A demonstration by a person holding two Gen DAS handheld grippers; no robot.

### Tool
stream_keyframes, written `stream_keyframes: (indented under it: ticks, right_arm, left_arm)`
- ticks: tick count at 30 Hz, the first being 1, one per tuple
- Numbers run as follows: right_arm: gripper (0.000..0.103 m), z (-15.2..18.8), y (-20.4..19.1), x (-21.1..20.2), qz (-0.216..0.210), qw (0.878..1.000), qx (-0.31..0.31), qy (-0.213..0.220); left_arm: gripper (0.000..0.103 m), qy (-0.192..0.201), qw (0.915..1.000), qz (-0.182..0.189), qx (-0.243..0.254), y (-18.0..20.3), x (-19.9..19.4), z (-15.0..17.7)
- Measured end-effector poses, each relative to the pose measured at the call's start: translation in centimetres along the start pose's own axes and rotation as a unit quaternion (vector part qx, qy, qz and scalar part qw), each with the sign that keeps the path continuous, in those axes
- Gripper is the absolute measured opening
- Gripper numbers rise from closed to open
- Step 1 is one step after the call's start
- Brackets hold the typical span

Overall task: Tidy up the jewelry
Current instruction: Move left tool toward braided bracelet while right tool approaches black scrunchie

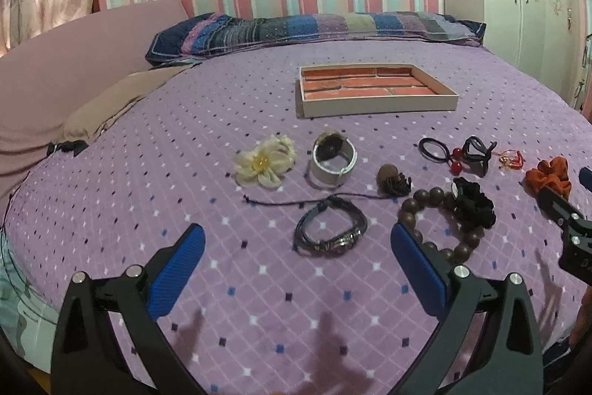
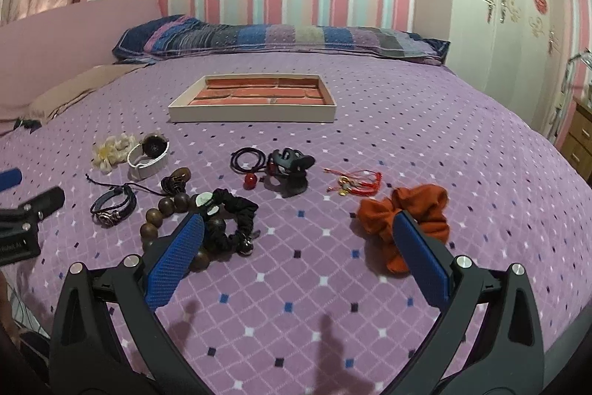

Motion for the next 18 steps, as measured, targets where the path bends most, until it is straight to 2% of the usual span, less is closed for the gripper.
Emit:
stream_keyframes:
  ticks: [4, 6, 13, 18]
  right_arm:
    - [0.099, -0.3, -0.6, 0.9, 0.005, 1.000, -0.016, 0.009]
    - [0.099, -0.2, -0.7, 1.4, 0.003, 1.000, -0.018, 0.007]
    - [0.099, 0.4, -0.7, 3.8, -0.009, 1.000, 0.019, -0.016]
    - [0.098, 1.1, -1.3, 5.3, -0.018, 0.999, 0.025, -0.037]
  left_arm:
    - [0.098, -0.006, 0.9999, 0.009, 0.001, -0.5, 1.0, -0.3]
    - [0.098, -0.008, 0.9997, 0.018, -0.015, -1.0, 1.5, -0.4]
    - [0.098, -0.040, 0.9983, 0.029, -0.030, -1.8, 4.5, 0.4]
    - [0.098, -0.056, 0.9976, 0.036, -0.018, -1.5, 6.3, 1.1]
Point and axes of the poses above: each gripper's, at about its wrist camera, not at the fingertips, and x roughly the way its jaws point, y to its right, z to its underside, the point moved 5 cm from there along x, roughly the way its jaws point, and after that the axes turned 13 degrees about y, right-handed, at the moved point
